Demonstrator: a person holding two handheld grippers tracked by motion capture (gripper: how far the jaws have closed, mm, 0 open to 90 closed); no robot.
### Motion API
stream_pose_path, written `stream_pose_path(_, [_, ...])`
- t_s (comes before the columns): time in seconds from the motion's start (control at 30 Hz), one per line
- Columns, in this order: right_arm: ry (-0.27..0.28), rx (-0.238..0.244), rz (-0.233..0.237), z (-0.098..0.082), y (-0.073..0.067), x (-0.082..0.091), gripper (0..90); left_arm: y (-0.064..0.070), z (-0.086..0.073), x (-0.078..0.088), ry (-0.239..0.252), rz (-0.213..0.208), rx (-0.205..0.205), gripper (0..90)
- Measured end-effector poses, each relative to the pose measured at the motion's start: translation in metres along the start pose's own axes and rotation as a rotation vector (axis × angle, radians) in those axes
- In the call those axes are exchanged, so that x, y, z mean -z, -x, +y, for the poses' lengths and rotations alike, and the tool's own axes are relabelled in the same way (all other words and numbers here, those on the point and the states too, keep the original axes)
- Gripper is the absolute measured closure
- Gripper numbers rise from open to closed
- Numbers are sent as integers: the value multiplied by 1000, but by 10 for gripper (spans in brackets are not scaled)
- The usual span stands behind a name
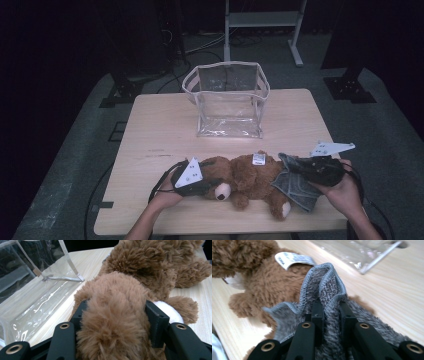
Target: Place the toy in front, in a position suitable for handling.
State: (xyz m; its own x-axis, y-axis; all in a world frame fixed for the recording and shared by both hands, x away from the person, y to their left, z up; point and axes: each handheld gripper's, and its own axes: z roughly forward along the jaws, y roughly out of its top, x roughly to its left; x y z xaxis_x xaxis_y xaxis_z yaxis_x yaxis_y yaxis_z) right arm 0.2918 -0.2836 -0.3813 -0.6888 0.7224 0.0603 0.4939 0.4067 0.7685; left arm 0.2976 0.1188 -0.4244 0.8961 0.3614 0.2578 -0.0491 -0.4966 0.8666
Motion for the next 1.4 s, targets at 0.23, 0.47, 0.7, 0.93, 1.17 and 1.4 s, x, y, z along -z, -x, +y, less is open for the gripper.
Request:
stream_pose_path(0.23, [81, 52, 68, 35, -17, 10, 766, -1, 0, 0, 4, -5, 3, 465])
stream_pose_path(0.47, [43, 83, 122, 52, -25, -30, 768, -1, -2, 1, 8, -13, 16, 462])
stream_pose_path(0.7, [16, -53, 100, 10, 8, -36, 772, 0, 0, 0, 13, -21, 19, 462])
stream_pose_path(0.93, [69, -105, 148, 18, 16, 7, 773, 1, 3, -3, 6, -20, 3, 460])
stream_pose_path(1.17, [97, 39, 236, 83, -27, 15, 773, 2, 4, -4, 5, -23, -5, 459])
stream_pose_path(1.4, [1, 112, 325, 125, -63, -40, 773, 4, 5, -6, 7, -27, -21, 459])
